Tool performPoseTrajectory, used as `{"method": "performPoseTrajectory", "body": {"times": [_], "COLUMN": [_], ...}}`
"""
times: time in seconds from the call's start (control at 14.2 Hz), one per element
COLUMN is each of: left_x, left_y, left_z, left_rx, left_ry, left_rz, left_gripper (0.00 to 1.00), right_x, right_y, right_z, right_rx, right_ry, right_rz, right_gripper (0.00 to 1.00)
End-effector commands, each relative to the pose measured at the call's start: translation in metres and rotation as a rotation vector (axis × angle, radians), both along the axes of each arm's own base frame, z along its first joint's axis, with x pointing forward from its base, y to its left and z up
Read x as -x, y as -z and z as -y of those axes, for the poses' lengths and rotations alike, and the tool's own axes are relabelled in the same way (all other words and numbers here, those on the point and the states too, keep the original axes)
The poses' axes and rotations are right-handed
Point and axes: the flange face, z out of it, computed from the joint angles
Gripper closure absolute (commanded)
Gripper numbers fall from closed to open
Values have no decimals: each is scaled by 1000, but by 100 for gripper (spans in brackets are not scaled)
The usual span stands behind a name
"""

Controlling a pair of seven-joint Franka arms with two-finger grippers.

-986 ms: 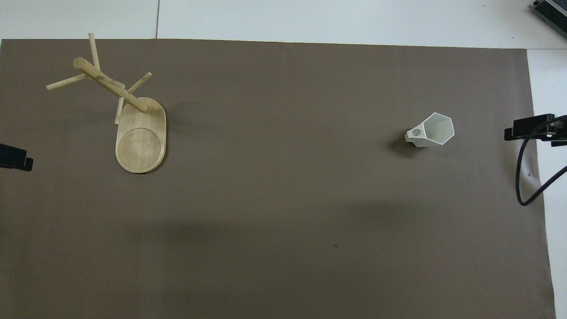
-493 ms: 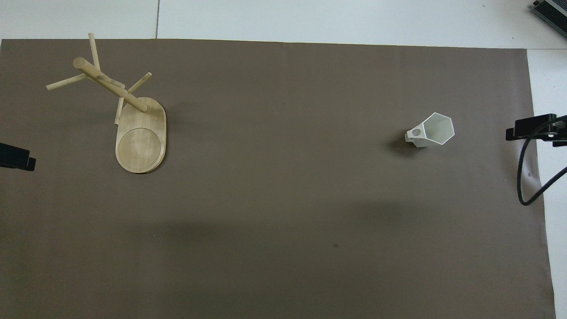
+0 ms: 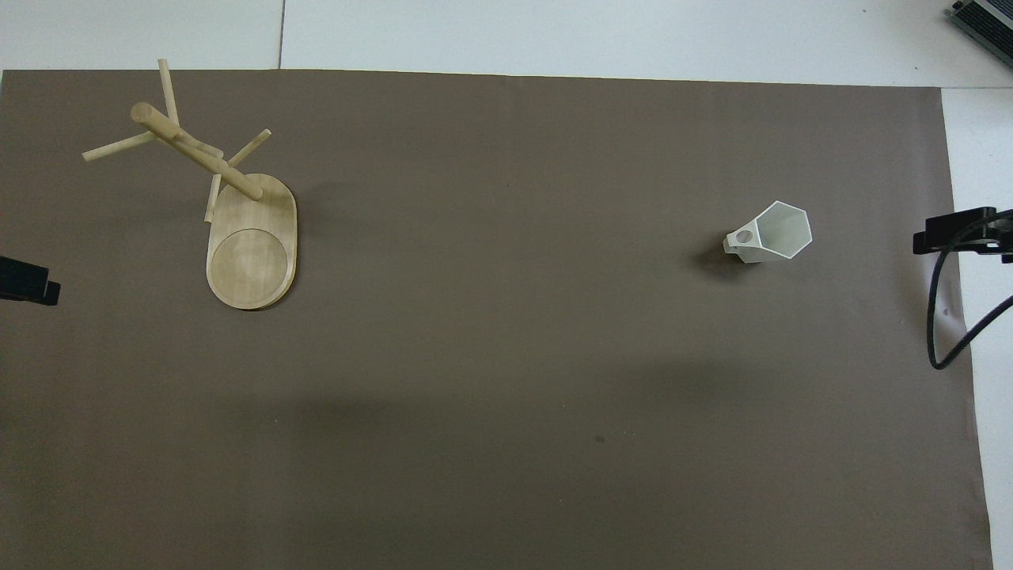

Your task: Hang cup on rack

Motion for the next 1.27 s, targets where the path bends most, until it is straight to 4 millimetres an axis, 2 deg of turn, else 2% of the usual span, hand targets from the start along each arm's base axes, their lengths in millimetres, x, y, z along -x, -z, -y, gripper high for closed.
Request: {"method": "performPoseTrajectory", "body": {"times": [0.0, 1.2], "left_x": [8, 5], "left_y": [3, 2], "left_z": [-4, -5], "left_rx": [-12, -13], "left_ry": [-12, -17], "left_rz": [-9, 21], "left_gripper": [0, 0], "right_x": [4, 8], "right_y": [0, 10], "right_z": [2, 3], "right_rx": [19, 15], "right_ry": [-13, -13], "right_rz": [6, -7], "right_gripper": [0, 0]}}
